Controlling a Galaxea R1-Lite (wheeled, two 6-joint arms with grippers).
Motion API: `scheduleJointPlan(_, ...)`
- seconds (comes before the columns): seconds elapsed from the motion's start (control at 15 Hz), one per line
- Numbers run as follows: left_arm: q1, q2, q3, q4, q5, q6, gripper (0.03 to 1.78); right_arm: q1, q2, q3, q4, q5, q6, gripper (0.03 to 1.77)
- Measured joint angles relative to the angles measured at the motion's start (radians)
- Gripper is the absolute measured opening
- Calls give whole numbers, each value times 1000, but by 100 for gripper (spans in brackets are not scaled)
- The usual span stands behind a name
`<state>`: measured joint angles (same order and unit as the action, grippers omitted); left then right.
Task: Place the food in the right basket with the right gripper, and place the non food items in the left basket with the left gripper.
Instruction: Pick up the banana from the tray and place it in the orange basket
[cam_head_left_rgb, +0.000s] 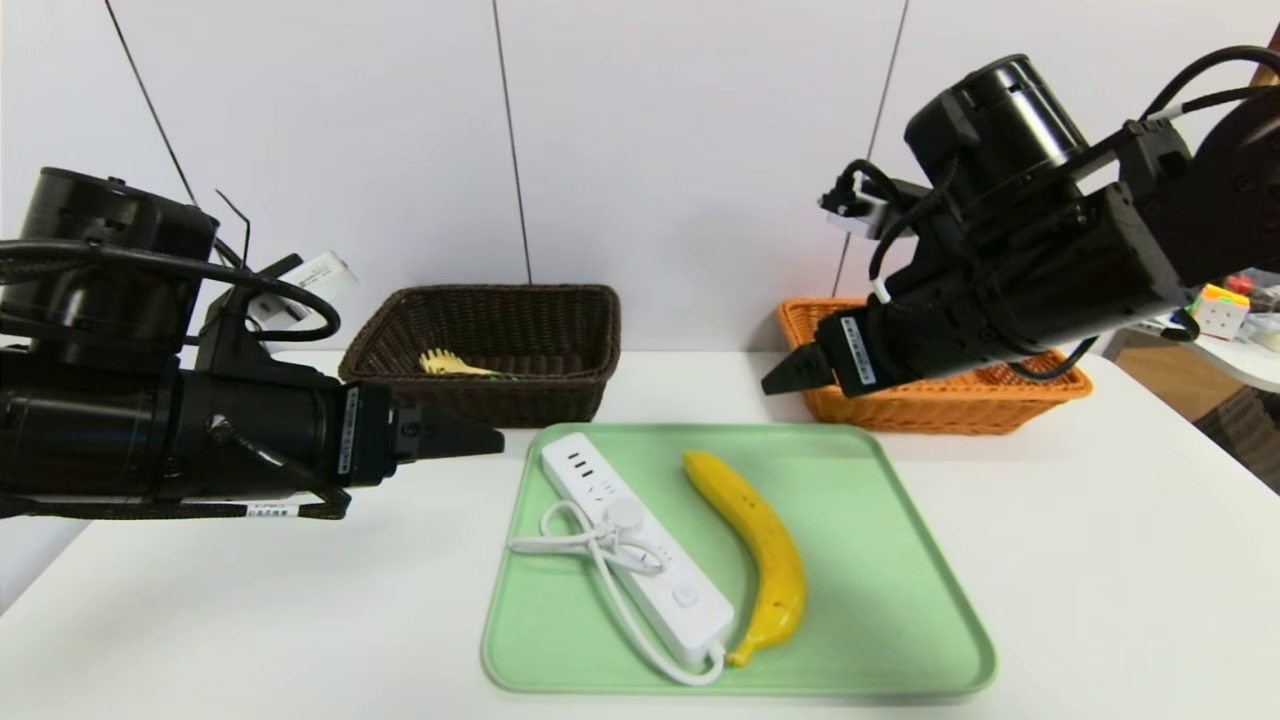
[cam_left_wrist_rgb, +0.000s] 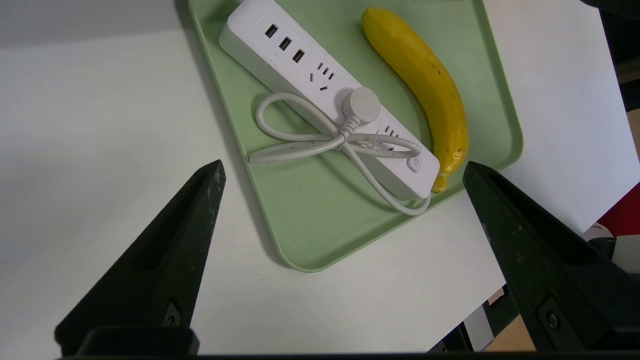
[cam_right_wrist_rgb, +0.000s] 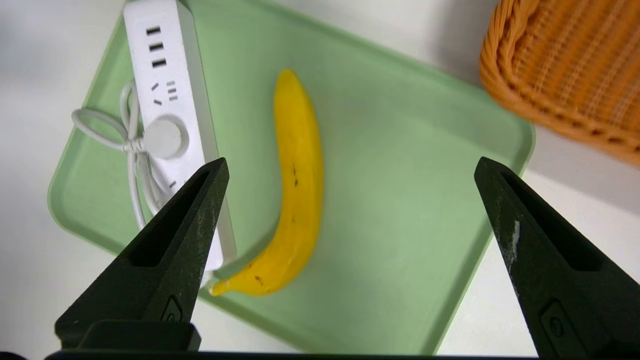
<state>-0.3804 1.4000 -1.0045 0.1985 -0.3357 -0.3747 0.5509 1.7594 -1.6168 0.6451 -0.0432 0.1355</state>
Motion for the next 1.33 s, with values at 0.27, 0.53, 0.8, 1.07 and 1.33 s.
scheduleJointPlan(0.27, -30, 42, 0, -3, 23, -63, 169, 4, -63, 127, 3, 2, 45, 169)
scheduleJointPlan(0.53, -54, 63, 1, -3, 52, -72, 169, 49, -86, 216, 1, 1, 73, 169)
scheduleJointPlan(0.8, -56, 68, 3, -5, 52, -73, 169, 128, -46, 243, -8, -6, 96, 169)
scheduleJointPlan(1.07, -56, 68, 1, -5, 53, -73, 169, 174, 40, 244, -61, -34, 104, 170)
scheduleJointPlan(1.33, -56, 68, 1, -6, 54, -75, 169, 177, 116, 241, -98, -89, 117, 170)
